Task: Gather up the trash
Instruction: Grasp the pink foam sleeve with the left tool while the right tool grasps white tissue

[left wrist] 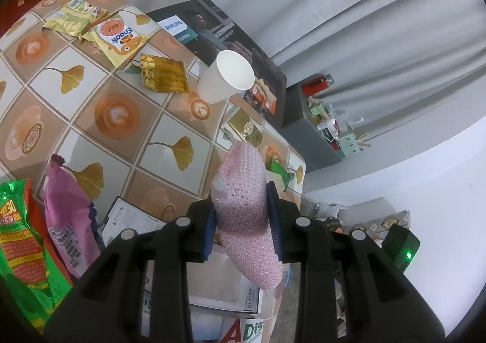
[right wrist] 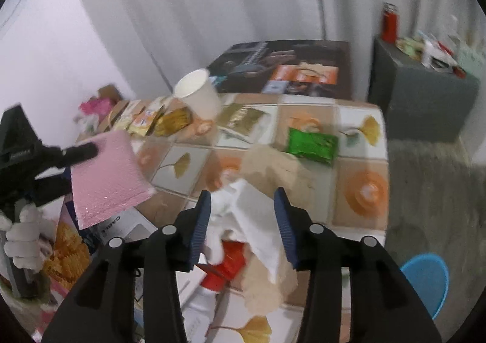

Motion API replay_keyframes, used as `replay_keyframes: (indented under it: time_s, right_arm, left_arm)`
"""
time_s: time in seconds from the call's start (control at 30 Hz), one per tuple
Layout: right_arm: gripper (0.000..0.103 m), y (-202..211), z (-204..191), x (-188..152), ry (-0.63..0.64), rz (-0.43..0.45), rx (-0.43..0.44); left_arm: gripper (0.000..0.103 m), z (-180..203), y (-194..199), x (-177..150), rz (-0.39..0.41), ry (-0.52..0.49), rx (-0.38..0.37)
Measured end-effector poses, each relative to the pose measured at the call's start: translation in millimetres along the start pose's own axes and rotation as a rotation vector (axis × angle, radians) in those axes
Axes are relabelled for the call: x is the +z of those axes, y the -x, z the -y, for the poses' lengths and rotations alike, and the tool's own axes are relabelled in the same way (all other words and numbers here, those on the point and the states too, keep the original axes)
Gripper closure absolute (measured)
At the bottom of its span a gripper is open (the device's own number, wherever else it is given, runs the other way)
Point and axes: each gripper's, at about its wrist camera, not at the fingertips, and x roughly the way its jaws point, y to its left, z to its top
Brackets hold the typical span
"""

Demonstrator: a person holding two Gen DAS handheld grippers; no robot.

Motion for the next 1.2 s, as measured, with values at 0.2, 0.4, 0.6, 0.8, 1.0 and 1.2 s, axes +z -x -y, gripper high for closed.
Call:
replay_keyframes:
  time_s: [0.2,0.4,0.6,0.8,1.0,1.2]
  right_arm:
    - [0.058,-56,-13,6,0.06,-0.151,-0.057]
    - [0.072,-83,-7,7,0.035,-0.215,-0.117]
    - [0.096,-62,-8,6,0.013,-0.162,-0.097]
    - [0.097,-12,-9,11,-0.033,-0.058,-0.021]
    - [0.097,40,-2,19,-0.14,0.032,0.145]
    - [0.097,94,2,21,-0.245,0.148,0.355]
  left_arm:
    - [0.075,-4,-5,0,-0.007,0.005,0.005]
    - [0.075,-5,-5,0,-0.008,0.006,0.003]
    - [0.075,-4,-5,-1,0.0,0.008,0.004]
    - [0.075,2,5,-3,0.012,-0.005,-0.009]
    - [0.075,21,27,-7,0.049,-0.037,-0.032]
    - [0.075,39,51,-11,0.078,-0.064,-0.052]
